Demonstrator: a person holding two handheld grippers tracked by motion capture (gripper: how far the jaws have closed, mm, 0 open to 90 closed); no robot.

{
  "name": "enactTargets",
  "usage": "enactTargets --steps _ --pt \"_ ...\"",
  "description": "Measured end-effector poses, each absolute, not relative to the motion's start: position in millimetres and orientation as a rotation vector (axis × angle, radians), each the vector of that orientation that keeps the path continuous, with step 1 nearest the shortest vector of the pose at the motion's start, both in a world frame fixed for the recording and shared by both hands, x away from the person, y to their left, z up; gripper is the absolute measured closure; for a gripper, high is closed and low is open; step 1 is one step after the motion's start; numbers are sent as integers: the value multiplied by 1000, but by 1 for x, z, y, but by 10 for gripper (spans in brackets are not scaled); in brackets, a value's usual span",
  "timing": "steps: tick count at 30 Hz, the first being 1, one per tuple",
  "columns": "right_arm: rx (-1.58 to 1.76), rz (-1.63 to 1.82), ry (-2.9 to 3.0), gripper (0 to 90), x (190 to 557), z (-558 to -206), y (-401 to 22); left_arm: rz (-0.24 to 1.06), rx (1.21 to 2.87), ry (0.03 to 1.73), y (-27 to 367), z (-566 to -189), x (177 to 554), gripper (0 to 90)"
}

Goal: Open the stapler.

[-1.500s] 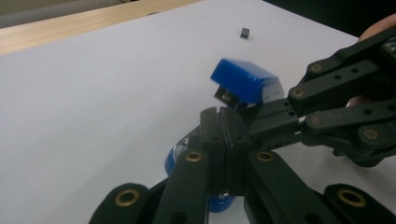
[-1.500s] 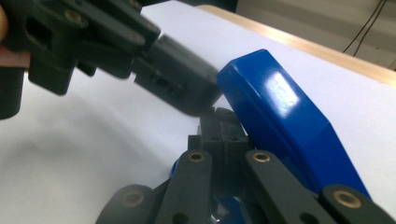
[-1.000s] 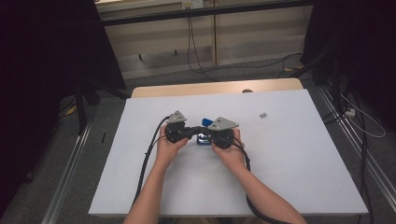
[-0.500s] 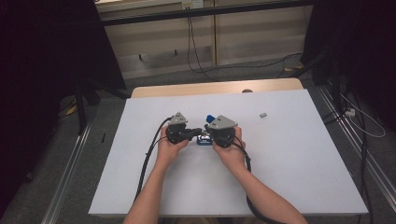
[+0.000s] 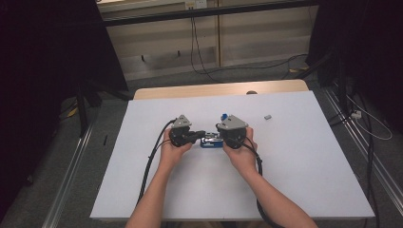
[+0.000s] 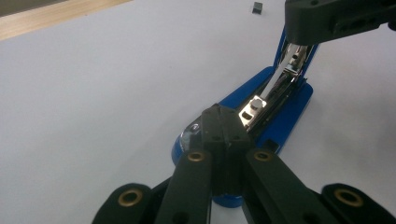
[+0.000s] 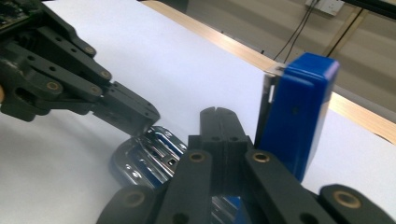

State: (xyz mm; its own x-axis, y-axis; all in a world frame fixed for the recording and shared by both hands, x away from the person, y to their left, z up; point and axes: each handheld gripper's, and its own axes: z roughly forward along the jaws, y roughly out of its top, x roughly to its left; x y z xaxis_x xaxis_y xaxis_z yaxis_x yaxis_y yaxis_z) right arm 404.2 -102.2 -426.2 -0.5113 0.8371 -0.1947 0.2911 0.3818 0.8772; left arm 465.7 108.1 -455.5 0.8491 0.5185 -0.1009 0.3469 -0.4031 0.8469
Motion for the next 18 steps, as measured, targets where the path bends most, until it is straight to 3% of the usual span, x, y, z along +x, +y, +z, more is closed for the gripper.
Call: enactTargets --steps 18 --pt "1006 1042 1997 900 403 -424 -118 204 2016 641 109 -457 466 900"
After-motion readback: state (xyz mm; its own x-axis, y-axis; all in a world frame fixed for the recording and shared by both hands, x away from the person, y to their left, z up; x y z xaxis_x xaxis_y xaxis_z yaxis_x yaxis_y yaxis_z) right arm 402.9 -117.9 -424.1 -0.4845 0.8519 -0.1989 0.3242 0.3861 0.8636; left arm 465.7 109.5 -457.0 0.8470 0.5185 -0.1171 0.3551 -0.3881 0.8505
